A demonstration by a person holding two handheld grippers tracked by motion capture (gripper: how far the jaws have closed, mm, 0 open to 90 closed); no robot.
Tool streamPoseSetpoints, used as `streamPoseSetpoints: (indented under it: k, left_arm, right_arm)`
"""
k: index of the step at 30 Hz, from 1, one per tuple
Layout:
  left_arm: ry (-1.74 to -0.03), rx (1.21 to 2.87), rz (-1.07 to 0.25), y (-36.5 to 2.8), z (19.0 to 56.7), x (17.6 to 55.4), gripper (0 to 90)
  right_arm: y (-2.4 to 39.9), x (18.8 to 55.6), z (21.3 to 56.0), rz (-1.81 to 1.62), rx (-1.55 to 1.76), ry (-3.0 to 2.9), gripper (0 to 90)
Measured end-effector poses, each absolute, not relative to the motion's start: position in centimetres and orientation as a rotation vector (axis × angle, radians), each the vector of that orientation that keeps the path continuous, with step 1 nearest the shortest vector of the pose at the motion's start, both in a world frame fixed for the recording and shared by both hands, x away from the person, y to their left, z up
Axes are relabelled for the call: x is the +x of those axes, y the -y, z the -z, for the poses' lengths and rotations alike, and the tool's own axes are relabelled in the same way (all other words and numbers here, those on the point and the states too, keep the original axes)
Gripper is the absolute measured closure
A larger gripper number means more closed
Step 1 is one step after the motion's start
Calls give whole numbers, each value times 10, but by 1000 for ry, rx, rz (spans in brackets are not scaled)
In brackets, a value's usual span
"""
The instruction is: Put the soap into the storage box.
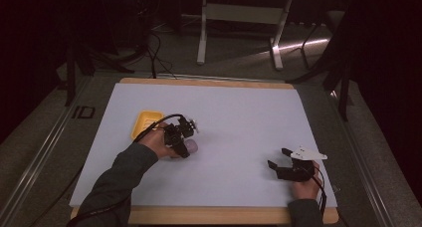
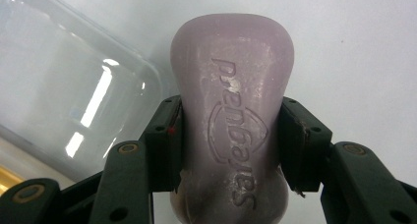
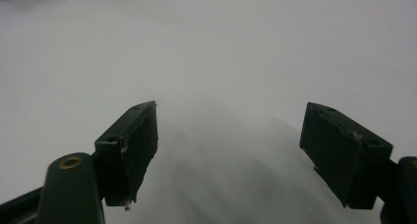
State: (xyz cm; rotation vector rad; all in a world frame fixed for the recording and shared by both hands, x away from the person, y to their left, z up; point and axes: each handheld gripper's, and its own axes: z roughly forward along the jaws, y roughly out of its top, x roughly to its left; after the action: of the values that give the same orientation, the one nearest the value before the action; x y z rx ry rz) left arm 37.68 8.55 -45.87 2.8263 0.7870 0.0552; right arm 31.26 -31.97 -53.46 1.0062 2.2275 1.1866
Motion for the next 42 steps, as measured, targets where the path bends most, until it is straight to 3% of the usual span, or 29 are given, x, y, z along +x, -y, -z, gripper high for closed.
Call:
streamPoseSetpoints:
  k: [42]
  left_arm:
    - [-1071, 2703, -120, -126, 451, 400, 495]
  right_arm:
    - [319, 312, 535, -1181, 1004, -2230, 219]
